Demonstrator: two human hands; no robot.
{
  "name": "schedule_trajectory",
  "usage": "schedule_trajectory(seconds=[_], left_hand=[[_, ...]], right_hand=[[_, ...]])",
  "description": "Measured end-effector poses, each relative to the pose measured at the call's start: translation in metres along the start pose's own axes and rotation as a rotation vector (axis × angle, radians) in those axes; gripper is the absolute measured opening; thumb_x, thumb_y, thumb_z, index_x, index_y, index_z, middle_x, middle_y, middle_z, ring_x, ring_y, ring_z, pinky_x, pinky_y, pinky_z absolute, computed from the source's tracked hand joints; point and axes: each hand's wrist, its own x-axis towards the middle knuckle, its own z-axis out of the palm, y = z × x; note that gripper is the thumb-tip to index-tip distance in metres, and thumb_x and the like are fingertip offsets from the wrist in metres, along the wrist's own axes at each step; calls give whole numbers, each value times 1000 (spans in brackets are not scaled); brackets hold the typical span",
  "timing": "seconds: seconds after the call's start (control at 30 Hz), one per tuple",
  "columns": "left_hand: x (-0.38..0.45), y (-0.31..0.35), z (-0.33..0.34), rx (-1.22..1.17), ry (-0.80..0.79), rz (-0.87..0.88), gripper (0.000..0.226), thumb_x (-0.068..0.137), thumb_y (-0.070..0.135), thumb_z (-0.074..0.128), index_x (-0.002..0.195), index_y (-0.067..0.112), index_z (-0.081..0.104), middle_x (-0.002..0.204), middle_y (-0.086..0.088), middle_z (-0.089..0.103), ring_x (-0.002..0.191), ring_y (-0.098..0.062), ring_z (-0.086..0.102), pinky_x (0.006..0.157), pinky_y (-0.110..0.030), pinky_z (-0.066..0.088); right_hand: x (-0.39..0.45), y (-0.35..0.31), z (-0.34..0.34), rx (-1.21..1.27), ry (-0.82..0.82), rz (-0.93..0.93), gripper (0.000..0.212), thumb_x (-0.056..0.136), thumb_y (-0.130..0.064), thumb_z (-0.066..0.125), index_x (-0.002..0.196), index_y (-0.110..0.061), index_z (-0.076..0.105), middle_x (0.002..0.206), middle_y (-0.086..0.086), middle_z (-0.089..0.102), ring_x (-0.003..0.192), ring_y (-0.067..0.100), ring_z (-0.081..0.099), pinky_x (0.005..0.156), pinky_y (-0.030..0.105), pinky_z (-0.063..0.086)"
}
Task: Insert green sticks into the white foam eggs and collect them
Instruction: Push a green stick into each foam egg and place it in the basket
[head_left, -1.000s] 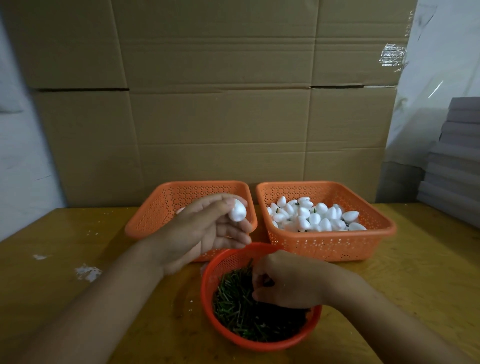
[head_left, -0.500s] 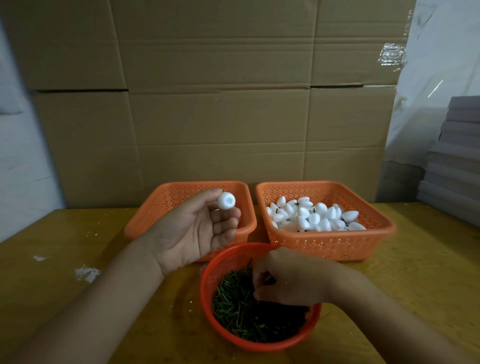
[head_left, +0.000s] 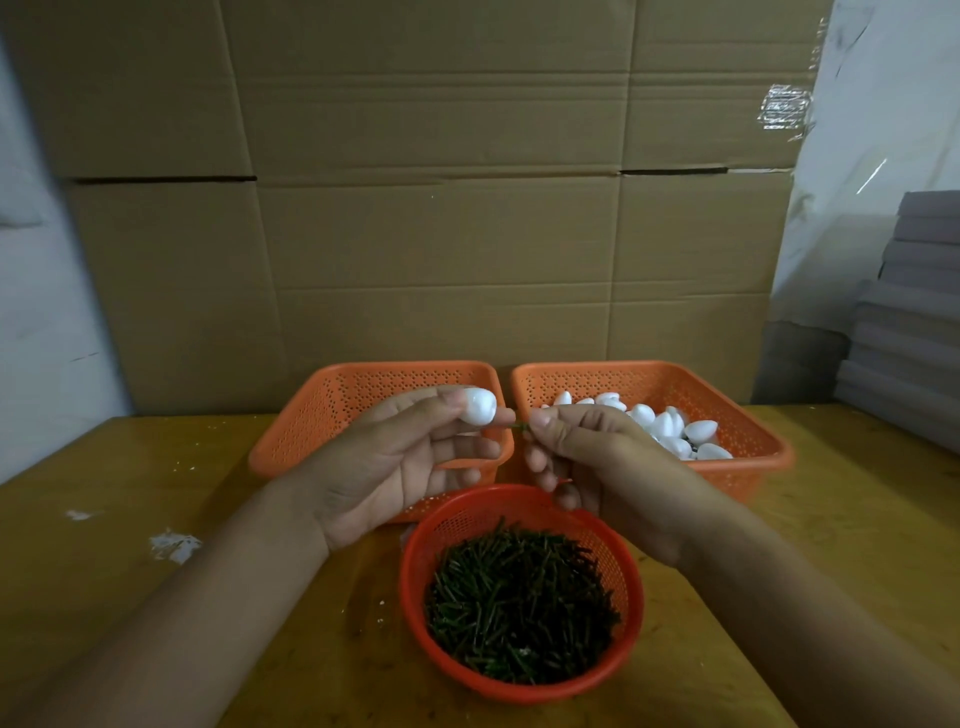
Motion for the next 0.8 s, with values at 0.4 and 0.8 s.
schedule_trajectory(seconds=[0.4,0.8], left_hand=[[-1,-3,0,118,73,13,31,78,17,80,108,17,76,108,-11,73,86,-14,69,74,-26,57],[-1,-5,1,210,106,51,31,78,18,81,109,17,76,109,-11,75,90,-15,72,75,-23,57]], right_hand=[[0,2,4,-154,369,-202,14,96,-9,62,84,-8,68,65,1,67,58,12,57,46,19,43],[1,7,12,-429,414,-388,23,94,-6,64,77,-20,70,66,-7,72,56,5,59,52,15,43]])
